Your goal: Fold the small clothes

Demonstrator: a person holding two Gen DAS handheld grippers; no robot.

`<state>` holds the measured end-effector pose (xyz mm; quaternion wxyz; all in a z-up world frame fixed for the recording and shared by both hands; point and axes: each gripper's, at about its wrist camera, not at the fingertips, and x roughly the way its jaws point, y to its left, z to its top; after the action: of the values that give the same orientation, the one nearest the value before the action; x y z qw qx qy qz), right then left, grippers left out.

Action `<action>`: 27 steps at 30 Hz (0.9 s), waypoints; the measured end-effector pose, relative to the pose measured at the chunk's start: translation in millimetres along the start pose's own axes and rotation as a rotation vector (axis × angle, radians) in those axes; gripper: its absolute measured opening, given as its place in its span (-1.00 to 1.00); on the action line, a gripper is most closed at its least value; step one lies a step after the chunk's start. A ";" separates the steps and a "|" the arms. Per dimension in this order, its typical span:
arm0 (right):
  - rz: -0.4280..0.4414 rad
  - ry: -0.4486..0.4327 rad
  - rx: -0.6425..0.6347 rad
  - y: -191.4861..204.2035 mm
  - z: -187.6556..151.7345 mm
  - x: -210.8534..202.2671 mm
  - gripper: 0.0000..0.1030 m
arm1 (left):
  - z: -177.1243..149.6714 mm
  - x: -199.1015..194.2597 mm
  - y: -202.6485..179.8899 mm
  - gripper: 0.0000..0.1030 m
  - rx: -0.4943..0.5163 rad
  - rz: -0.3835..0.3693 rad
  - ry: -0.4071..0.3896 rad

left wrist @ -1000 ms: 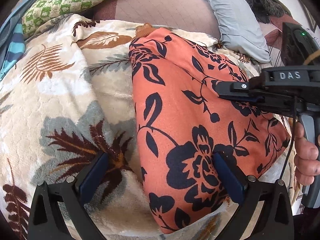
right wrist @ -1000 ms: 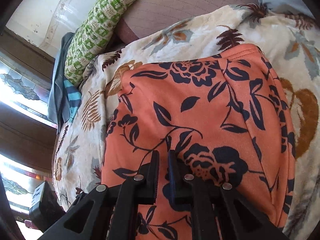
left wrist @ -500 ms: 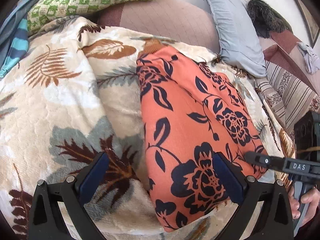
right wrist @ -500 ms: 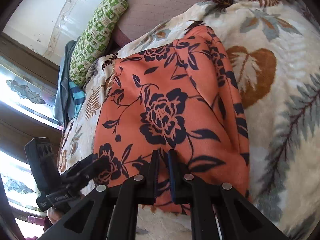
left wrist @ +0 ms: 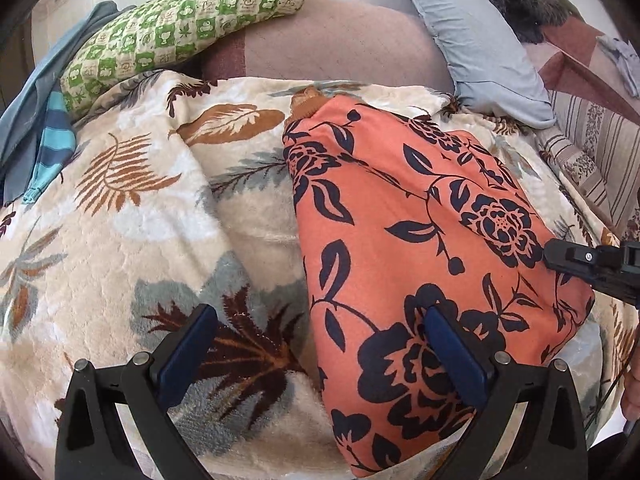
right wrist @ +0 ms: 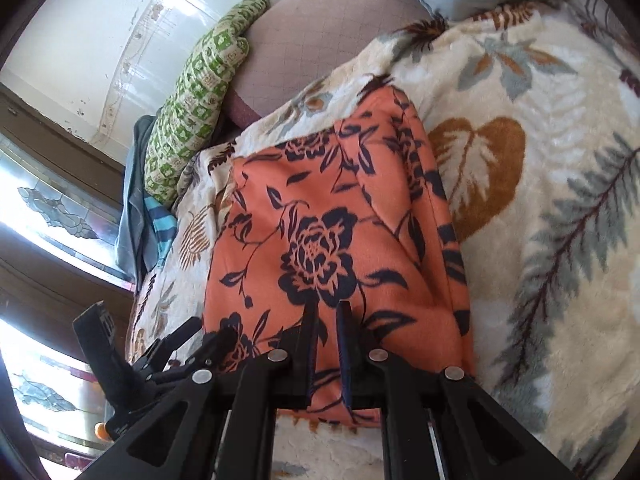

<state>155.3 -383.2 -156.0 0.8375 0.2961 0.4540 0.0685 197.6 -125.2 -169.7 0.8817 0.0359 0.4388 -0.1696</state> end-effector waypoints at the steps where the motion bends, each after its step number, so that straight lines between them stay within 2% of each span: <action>1: -0.023 0.001 0.019 -2.3 2.1 3.5 -0.78 | 0.6 -0.6 -1.7 1.00 0.011 0.007 -0.005; 3: -0.045 0.032 0.048 -7.8 4.4 17.3 -0.78 | 1.4 0.7 -6.9 1.00 0.037 0.024 -0.009; 8: -0.110 0.038 0.007 3.2 10.6 29.5 -0.78 | 0.0 6.5 -19.5 1.00 0.103 0.062 -0.028; 13: -0.105 -0.037 -0.016 14.1 27.3 26.0 -0.78 | 8.6 2.8 -8.3 1.00 0.024 0.010 0.007; 16: -0.125 -0.013 -0.005 11.0 36.1 40.3 -0.78 | 11.2 -2.9 -2.8 1.00 -0.004 0.023 -0.020; 18: -0.124 0.013 -0.004 8.2 38.3 52.7 -0.78 | 11.8 -2.9 -3.4 1.00 0.004 0.028 -0.030; 21: -0.135 0.021 -0.005 11.4 42.0 54.2 -0.78 | 7.2 10.7 -12.6 1.00 0.064 0.036 0.030; 23: -0.138 0.017 -0.013 13.2 44.2 54.8 -0.78 | 5.9 9.1 -15.4 1.00 0.076 0.048 0.006; 27: -0.138 -0.025 -0.056 19.7 55.6 56.8 -0.78 | 6.0 8.4 -18.2 1.00 0.096 0.064 0.006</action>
<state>235.7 -369.4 -162.9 0.8538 0.2413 0.4608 0.0198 200.9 -145.8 -171.1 0.8827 0.0927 0.4312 -0.1619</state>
